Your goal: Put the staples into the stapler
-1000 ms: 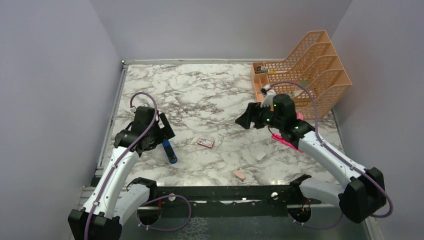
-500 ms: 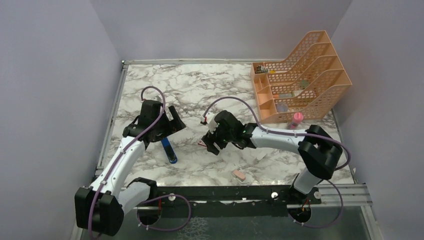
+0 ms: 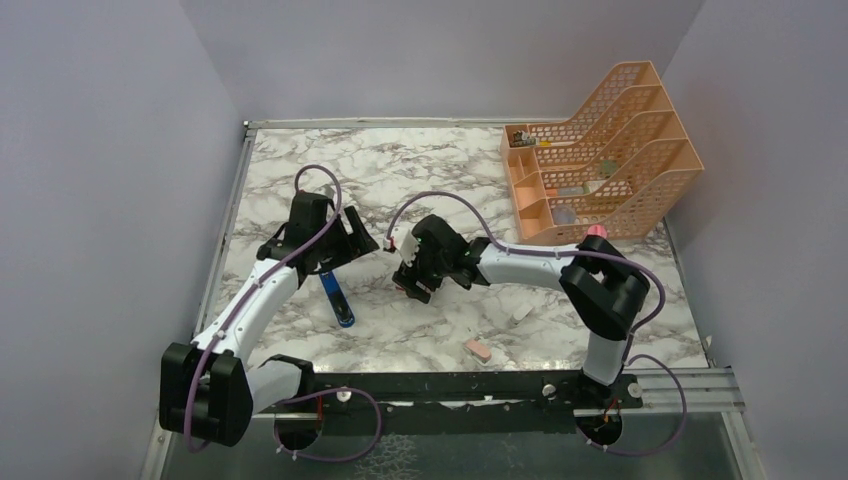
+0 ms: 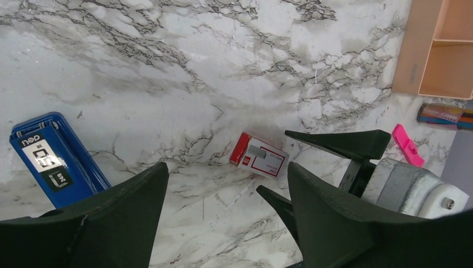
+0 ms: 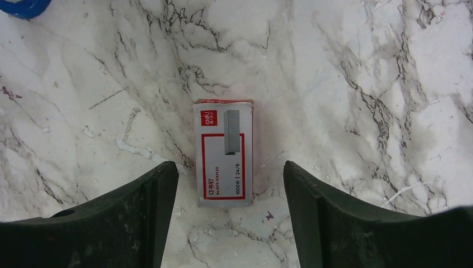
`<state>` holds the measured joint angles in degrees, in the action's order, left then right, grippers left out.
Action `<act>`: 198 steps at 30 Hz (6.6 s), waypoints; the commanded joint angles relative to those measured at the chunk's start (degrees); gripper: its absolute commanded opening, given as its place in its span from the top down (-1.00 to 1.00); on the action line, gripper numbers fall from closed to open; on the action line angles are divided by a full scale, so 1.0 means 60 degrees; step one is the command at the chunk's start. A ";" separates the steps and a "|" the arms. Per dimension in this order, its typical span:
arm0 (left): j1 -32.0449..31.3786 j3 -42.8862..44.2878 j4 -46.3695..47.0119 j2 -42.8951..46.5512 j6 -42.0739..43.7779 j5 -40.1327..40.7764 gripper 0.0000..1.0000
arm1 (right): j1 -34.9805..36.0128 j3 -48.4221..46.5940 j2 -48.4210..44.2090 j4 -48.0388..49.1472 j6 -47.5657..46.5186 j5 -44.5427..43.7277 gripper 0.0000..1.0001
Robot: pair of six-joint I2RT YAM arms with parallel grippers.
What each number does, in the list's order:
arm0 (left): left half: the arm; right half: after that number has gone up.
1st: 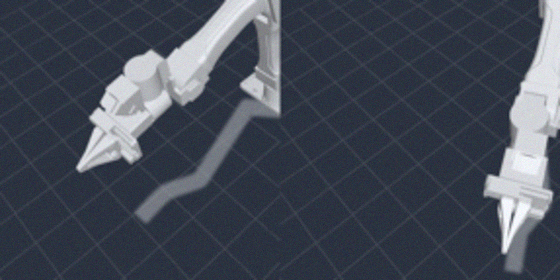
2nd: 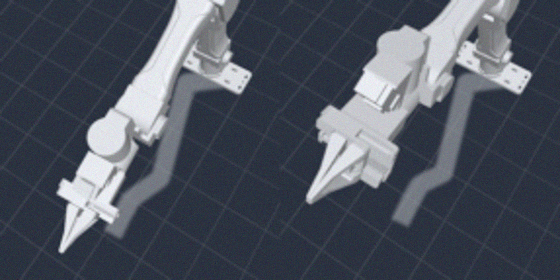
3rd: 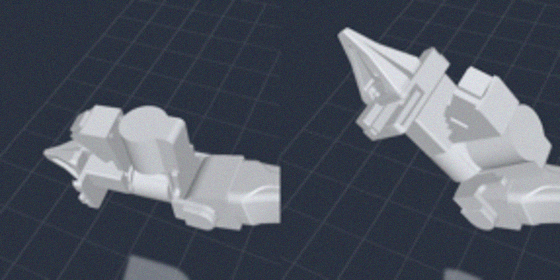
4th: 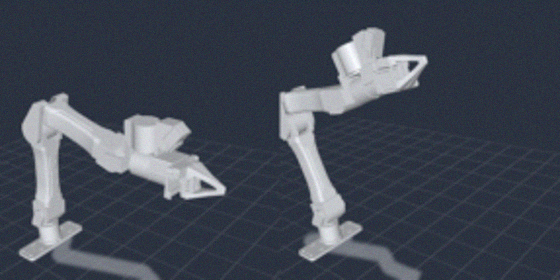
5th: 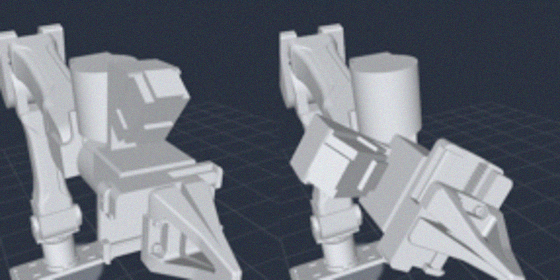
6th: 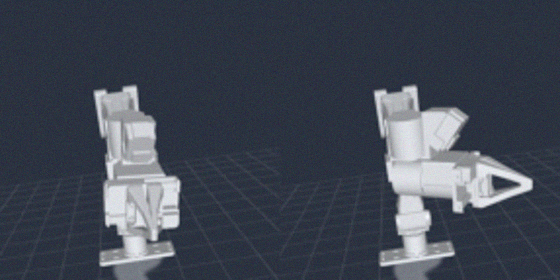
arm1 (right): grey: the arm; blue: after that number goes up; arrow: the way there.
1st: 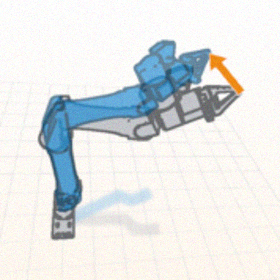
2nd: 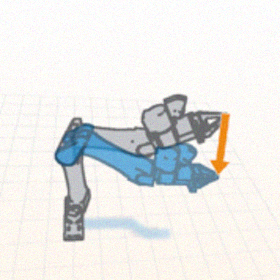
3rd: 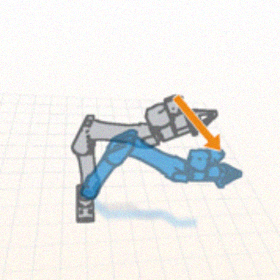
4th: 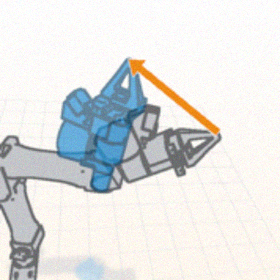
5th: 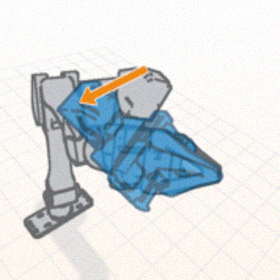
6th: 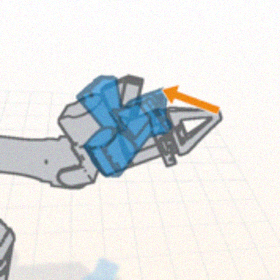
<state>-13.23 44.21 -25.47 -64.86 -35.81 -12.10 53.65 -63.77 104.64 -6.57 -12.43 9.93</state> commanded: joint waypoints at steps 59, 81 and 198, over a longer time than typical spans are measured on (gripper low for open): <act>-0.0826 -0.2405 0.6980 -0.4454 -0.1442 -0.4786 0.21 | -0.0202 -0.0167 0.1105 0.0550 -0.0697 0.0932 0.12; -0.0387 -0.1768 0.5806 -0.4511 -0.1043 -0.4355 0.07 | -0.0596 0.1413 -0.1723 0.1827 0.1902 -0.0403 -0.52; -0.0023 -0.0756 0.6166 -0.5491 -0.0292 -0.5313 0.23 | -0.1005 0.2028 -0.0968 0.0728 -0.1758 0.1061 0.14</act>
<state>-12.19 38.74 9.52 -95.85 -37.71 -41.74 47.88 -50.26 97.91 -0.64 -23.00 14.39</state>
